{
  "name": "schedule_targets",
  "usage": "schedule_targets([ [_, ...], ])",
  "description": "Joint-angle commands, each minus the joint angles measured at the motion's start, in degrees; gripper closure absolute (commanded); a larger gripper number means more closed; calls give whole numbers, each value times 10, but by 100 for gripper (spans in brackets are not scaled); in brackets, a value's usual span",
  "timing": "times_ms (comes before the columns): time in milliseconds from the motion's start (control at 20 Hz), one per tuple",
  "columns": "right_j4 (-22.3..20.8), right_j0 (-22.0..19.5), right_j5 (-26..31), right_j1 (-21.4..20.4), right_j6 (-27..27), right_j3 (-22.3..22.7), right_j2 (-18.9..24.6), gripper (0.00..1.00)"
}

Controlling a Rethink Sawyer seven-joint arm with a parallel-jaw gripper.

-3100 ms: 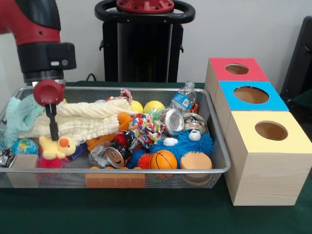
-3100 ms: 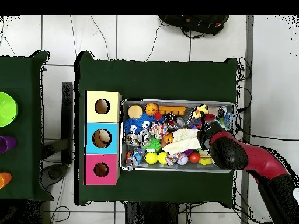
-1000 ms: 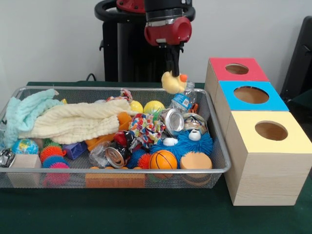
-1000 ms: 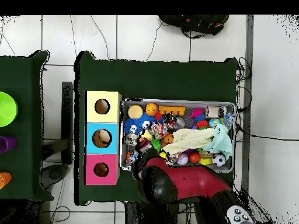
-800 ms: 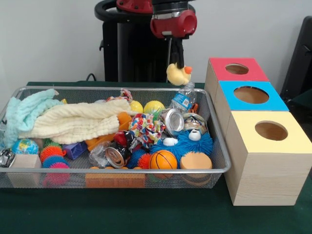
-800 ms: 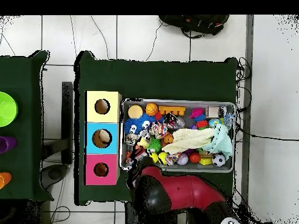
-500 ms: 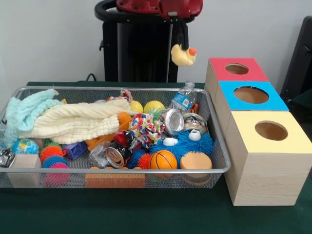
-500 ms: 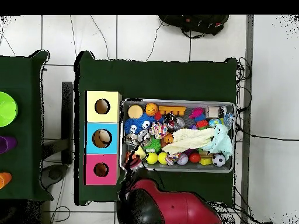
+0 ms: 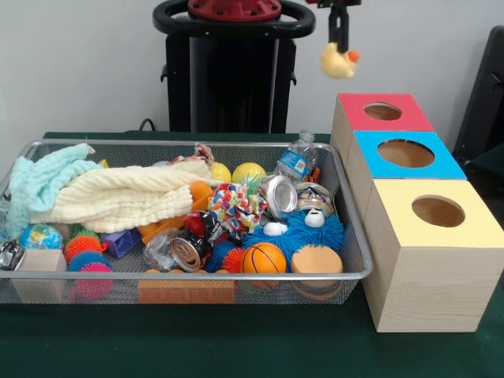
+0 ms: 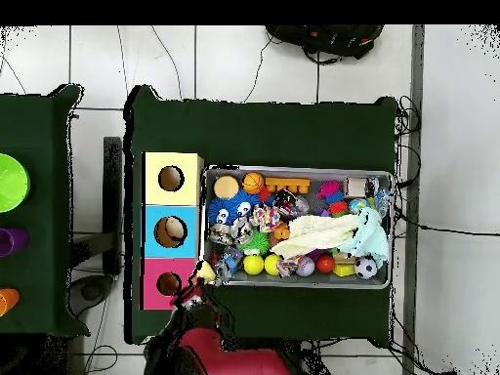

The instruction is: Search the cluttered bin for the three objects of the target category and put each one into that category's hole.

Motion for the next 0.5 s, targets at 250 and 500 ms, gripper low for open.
schedule_targets([
  [250, 33, 209, 98, -11, 165, -41, -201, 100],
  [500, 58, 237, 75, -10, 133, -19, -224, 100],
])
